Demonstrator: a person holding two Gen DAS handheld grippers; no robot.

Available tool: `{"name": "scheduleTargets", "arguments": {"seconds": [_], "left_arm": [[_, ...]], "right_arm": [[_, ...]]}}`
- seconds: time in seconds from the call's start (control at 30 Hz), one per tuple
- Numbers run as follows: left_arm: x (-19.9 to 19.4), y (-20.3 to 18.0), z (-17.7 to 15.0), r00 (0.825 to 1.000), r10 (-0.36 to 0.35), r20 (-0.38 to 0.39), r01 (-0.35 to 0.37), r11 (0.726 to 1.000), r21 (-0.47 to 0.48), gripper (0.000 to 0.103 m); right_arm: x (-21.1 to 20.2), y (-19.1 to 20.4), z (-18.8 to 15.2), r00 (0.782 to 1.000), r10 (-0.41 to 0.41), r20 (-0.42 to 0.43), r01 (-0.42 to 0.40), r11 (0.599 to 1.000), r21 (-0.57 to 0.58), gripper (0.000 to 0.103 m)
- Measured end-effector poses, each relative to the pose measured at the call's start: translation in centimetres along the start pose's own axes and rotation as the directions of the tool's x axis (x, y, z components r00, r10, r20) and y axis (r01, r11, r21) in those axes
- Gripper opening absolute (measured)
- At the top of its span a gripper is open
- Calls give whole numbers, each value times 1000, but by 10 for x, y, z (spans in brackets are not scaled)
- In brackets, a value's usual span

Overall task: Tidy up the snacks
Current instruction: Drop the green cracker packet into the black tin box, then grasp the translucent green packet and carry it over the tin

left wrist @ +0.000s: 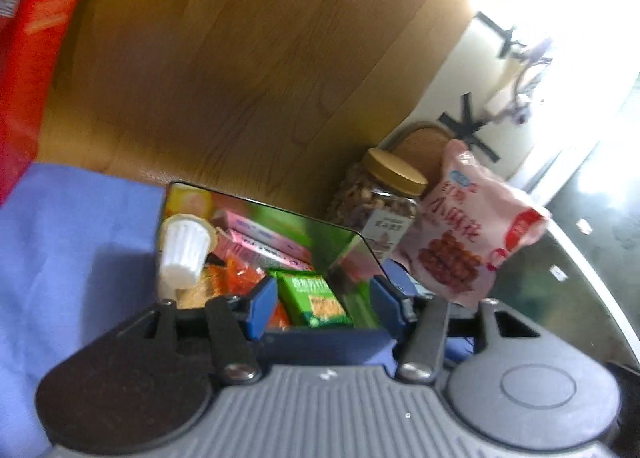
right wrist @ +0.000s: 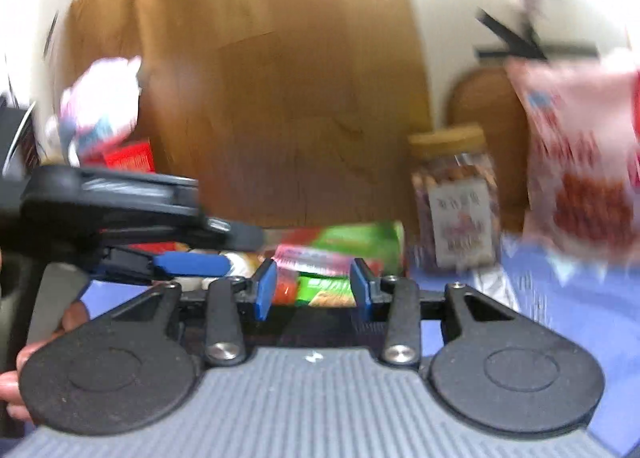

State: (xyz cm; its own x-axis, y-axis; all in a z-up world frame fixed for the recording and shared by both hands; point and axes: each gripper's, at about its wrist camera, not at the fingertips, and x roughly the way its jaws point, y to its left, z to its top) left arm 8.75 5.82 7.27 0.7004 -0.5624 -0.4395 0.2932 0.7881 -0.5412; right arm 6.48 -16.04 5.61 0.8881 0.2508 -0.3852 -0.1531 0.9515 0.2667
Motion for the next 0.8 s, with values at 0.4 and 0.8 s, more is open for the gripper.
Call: {"name": "scheduleTargets", "arguments": {"seconds": [0.4,0.8], "left_arm": [[-31,51,-58,978,34,-205,-53,995,-86,52],[-23,58,-82,971,-104,-214,64,980,-187,45]], "right_arm": [[-9,22,-56,900,256,-354,-230,966,114,34],[13,37,-69,893,298,-336,-238,948,209,13]]}}
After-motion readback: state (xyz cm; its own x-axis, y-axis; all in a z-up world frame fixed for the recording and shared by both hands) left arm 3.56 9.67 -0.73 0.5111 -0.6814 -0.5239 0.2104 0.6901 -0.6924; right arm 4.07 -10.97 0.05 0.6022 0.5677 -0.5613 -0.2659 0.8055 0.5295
